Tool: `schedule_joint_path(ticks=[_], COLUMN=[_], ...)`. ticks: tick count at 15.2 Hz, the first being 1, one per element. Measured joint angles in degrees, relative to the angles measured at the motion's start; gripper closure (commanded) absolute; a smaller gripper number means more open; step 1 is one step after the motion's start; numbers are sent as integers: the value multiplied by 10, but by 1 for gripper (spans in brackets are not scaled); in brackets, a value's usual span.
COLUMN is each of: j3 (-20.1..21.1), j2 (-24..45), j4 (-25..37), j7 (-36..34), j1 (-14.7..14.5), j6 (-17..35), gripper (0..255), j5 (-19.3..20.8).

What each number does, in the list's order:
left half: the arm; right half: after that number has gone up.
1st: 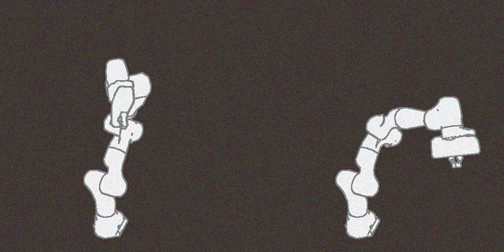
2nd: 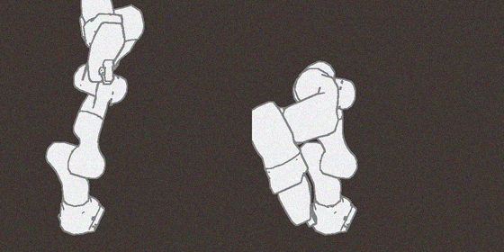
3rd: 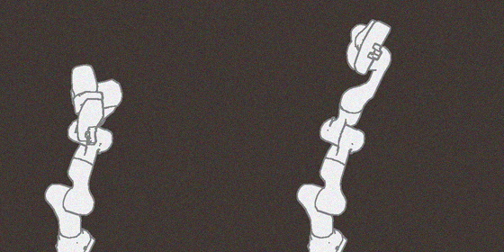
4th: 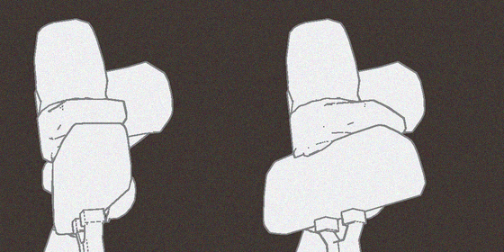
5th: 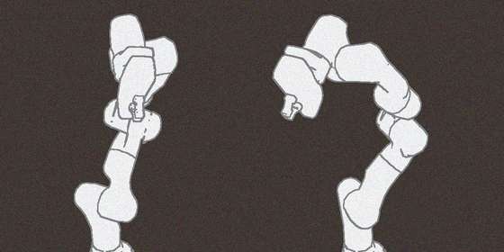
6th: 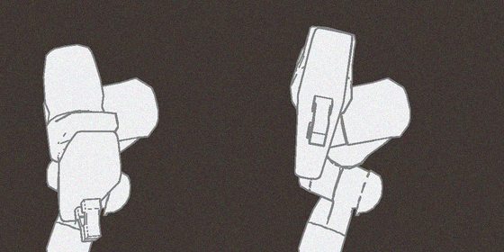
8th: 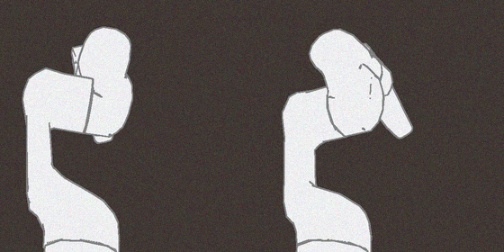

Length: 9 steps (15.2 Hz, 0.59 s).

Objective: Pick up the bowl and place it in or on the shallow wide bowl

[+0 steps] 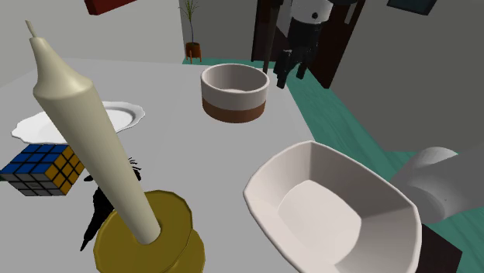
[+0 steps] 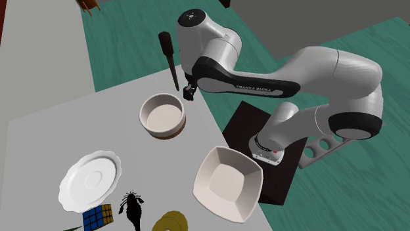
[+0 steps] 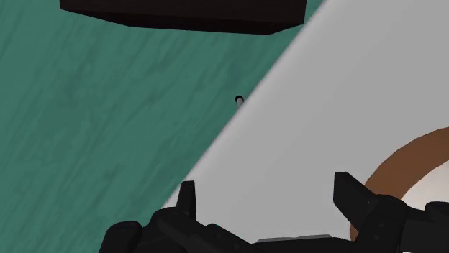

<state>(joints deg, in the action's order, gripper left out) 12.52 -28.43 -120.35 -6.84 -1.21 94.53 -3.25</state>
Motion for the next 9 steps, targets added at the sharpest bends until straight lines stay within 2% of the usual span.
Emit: schedule_joint_path(ticks=[7,9], j3=[62,72], j2=[130,148], j4=[177,200], j7=[-83,-97], j1=[-9,-11], j6=[-46,-51], gripper=[0,0], j5=[9,12])
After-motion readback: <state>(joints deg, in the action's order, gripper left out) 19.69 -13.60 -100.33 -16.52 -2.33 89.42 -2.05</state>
